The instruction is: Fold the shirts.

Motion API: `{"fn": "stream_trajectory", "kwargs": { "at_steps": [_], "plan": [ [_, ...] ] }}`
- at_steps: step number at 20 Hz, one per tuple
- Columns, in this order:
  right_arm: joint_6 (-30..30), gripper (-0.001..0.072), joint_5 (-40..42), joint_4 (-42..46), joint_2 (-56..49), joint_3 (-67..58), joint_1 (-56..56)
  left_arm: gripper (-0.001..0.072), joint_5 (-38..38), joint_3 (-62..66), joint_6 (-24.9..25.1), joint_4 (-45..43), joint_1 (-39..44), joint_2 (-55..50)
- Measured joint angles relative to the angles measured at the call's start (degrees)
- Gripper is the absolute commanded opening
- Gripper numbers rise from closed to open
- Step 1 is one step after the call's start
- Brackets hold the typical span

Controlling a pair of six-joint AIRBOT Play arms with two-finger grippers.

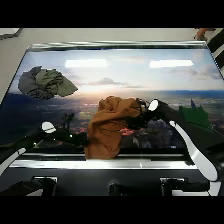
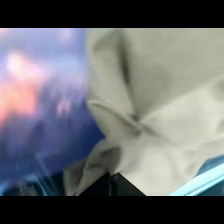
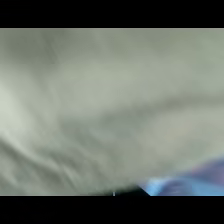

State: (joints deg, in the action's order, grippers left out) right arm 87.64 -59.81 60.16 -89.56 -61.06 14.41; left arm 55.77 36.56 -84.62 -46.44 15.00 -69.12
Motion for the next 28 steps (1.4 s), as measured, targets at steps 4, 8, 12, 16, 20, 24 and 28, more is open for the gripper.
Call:
{"fn": "stream_trajectory", "kwargs": {
  "at_steps": [4, 8, 12, 16, 20, 24, 28],
  "plan": [
    [0.2, 0.0035, -2.3, 10.2, 7.1, -0.2, 0.0, 0.0022, 3.7, 7.3, 0.4, -5.3, -4.0, 1.8],
    [1.9, 0.0035, -3.1, 22.5, 16.3, -2.7, 0.0, 0.0022, 6.5, 19.2, 0.6, -12.2, -7.7, 4.0],
    [6.4, 0.0035, -4.5, 40.6, 24.7, -8.7, 0.0, 0.0023, 8.4, 36.8, -0.1, -18.1, -13.4, 6.7],
    [9.6, 0.0035, -4.0, 55.3, 31.3, -18.6, 0.1, 0.0023, 8.9, 56.4, -1.6, -20.5, -18.6, 9.2],
    [11.0, 0.0035, -3.1, 65.6, 36.2, -28.3, 0.0, 0.0023, 8.0, 72.8, -2.8, -24.1, -22.1, 11.5],
    [11.6, 0.0036, -3.4, 72.0, 40.6, -34.4, 0.0, 0.0025, 7.9, 79.7, -5.0, -29.1, -26.4, 13.6],
    [12.3, 0.0037, -12.3, 73.4, 42.2, -35.9, 0.0, 0.0025, 10.8, 78.1, -5.5, -31.1, -29.9, 14.3]
  ]
}}
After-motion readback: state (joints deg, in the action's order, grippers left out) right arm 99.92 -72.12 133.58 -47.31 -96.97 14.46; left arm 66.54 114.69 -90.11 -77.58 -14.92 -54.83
